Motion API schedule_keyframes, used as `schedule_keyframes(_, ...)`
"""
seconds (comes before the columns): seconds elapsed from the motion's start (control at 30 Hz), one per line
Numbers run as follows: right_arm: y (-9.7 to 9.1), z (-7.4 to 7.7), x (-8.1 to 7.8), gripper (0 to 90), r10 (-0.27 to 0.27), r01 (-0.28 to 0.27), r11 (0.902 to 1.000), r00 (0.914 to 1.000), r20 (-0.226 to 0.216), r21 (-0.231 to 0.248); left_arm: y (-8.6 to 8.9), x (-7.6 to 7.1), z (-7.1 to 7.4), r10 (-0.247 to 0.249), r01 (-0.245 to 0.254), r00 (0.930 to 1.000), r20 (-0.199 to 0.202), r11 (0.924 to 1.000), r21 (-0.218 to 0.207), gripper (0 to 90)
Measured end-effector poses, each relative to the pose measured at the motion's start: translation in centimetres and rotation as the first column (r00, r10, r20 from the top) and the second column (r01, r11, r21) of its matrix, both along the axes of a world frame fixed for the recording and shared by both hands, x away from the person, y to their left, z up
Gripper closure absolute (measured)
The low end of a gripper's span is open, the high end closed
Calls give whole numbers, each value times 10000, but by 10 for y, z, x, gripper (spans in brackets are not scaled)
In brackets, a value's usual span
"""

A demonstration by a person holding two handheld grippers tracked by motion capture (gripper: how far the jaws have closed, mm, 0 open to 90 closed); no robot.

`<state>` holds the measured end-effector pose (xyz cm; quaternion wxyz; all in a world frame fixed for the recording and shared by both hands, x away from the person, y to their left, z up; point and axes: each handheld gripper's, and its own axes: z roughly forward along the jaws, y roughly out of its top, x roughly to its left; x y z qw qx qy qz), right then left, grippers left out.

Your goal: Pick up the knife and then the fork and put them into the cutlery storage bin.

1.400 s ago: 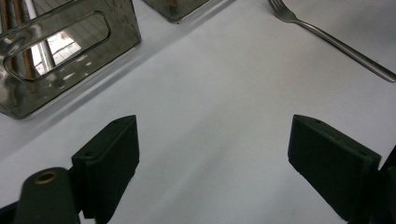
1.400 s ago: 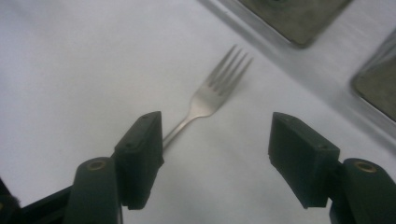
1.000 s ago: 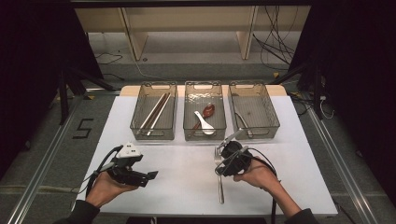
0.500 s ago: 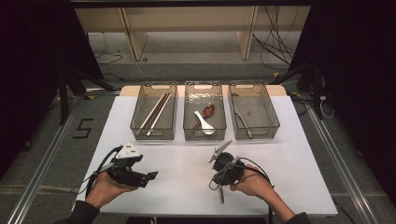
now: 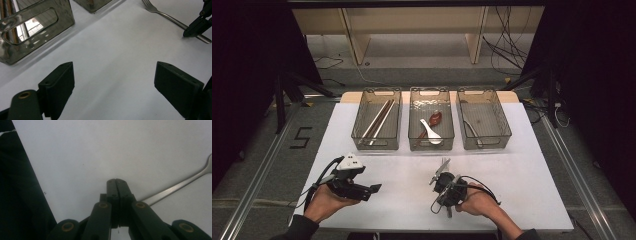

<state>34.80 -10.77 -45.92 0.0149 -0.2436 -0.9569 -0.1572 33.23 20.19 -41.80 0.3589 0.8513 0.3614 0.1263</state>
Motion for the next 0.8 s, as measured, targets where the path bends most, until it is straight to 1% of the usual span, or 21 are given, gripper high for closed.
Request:
schedule_keyframes(0.17, -1, -1, 0, 900, 145, -145, 9997, 9999, -10, -185, 0, 0, 0, 24, -24, 10000, -34, 10000, -8, 161)
schedule_keyframes(0.2, -1, 0, -1, 900, -8, 4, 9997, 9998, -174, -235, 0, 0, 0, 6, -6, 10000, -31, 10000, 7, 161)
schedule_keyframes(0.23, -2, -1, -1, 900, 145, -148, 9996, 9998, -126, -247, 0, 0, 0, -17, 18, 10000, -56, 10000, 32, 161)
schedule_keyframes(0.3, -3, -1, 0, 900, 137, -140, 9996, 9998, -152, -263, 0, 0, 0, 26, -26, 10000, -58, 10000, -13, 161)
schedule_keyframes(0.33, -4, 0, -1, 900, 15, -22, 9995, 9997, -243, -305, 0, 0, -1, 28, -28, 10000, -59, 10000, -16, 161)
schedule_keyframes(0.37, -4, 0, -1, 900, 1, -10, 9994, 9997, -243, -336, 0, 0, -1, 31, -31, 10000, -70, 10000, -17, 161)
schedule_keyframes(0.4, -6, 0, -1, 900, 172, -180, 9988, 9997, -169, -464, 0, 0, -1, 28, -28, 10000, -73, 10000, -11, 161)
schedule_keyframes(0.43, -7, 0, -1, 900, 113, -124, 9985, 9997, -197, -542, 0, 0, -1, 28, -28, 10000, -87, 10000, -9, 161)
schedule_keyframes(0.47, -9, 1, -1, 900, 197, -205, 9977, 9997, -123, -651, 0, 0, -1, 35, -35, 10000, -69, 10000, -4, 161)
schedule_keyframes(0.53, -12, 1, -1, 900, 112, -122, 9968, 9998, -133, -788, 0, 0, -1, 6, -6, 10000, -62, 10000, 8, 161)
schedule_keyframes(0.57, -15, 1, 0, 900, 255, -261, 9958, 9996, -78, -880, 0, 0, -1, 32, -32, 10000, -59, 10000, -18, 161)
schedule_keyframes(0.6, -17, 2, 0, 900, 66, -77, 9958, 9999, -116, -914, 0, 0, -1, 38, -38, 10000, -72, 10000, -13, 161)
schedule_keyframes(0.7, -28, 2, 2, 900, -94, 70, 9944, 9997, -218, -1055, 0, 0, -1, 38, -38, 10000, -77, 10000, 3, 161)
schedule_keyframes(0.8, -39, 3, 5, 900, -459, 417, 9926, 9984, -343, -1144, -1, 1, -1, 18, -17, 10000, -73, 10000, 38, 161)
